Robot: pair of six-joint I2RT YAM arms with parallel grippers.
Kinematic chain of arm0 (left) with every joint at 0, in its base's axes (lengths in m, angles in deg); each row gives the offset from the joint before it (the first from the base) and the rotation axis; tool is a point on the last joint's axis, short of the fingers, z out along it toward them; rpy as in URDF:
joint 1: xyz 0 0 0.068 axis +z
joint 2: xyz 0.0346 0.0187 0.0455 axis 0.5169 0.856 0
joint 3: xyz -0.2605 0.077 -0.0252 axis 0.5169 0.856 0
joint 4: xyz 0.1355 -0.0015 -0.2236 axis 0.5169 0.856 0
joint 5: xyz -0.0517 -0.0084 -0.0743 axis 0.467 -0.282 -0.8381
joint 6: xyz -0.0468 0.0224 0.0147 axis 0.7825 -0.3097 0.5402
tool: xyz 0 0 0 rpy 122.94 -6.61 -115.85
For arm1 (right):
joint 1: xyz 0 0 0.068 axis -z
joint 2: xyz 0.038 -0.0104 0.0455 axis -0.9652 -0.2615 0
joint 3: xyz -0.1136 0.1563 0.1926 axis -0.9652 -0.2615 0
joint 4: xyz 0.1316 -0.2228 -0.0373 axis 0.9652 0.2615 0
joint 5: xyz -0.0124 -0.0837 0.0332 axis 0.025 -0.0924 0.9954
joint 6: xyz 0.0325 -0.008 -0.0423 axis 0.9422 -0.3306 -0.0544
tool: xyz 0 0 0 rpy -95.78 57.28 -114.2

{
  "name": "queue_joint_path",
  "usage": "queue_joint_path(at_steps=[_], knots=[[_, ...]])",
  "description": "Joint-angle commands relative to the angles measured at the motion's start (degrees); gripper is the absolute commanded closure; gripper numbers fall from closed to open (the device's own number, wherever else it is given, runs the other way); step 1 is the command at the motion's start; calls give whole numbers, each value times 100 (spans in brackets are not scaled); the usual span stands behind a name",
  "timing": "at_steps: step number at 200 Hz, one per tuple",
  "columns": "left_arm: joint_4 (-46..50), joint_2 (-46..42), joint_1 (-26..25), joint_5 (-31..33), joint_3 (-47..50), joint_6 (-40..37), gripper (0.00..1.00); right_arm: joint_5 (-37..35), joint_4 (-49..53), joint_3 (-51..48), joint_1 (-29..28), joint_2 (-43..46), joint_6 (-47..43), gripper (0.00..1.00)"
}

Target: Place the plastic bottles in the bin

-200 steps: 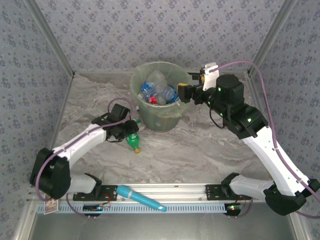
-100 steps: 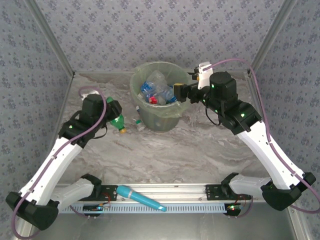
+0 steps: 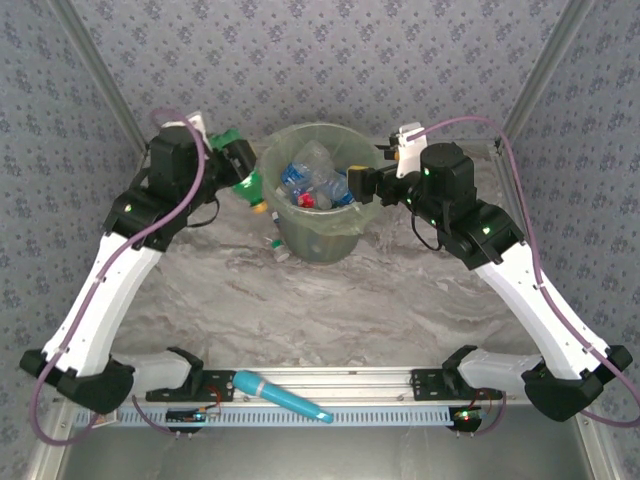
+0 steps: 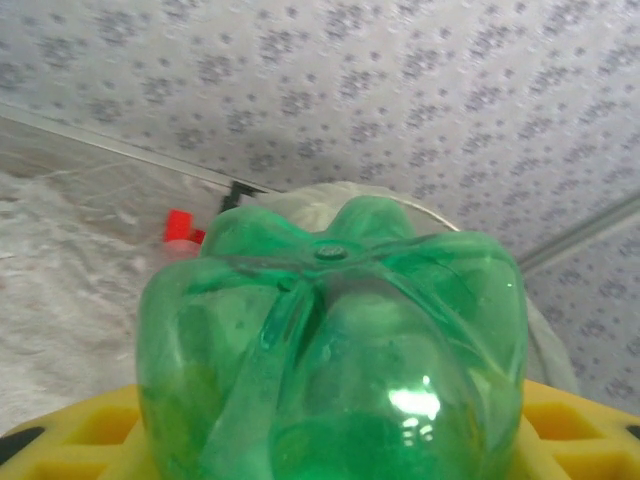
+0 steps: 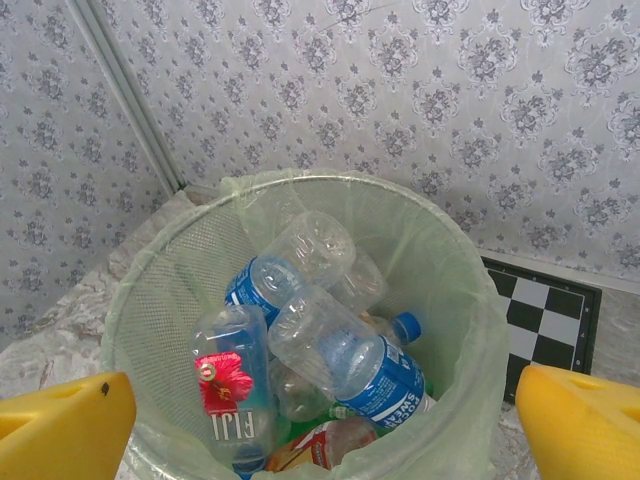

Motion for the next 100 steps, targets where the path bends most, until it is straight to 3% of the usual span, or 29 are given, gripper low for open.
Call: queue_joint_path(at_steps=[1,100], knots=[[-44,438,-225,-424,-559,84,44,-177,86,103,57,204,-57,0],[-1083,2002,-1277,103,-1878,-1174,44,-483,77,-285,309,811,-115,0]])
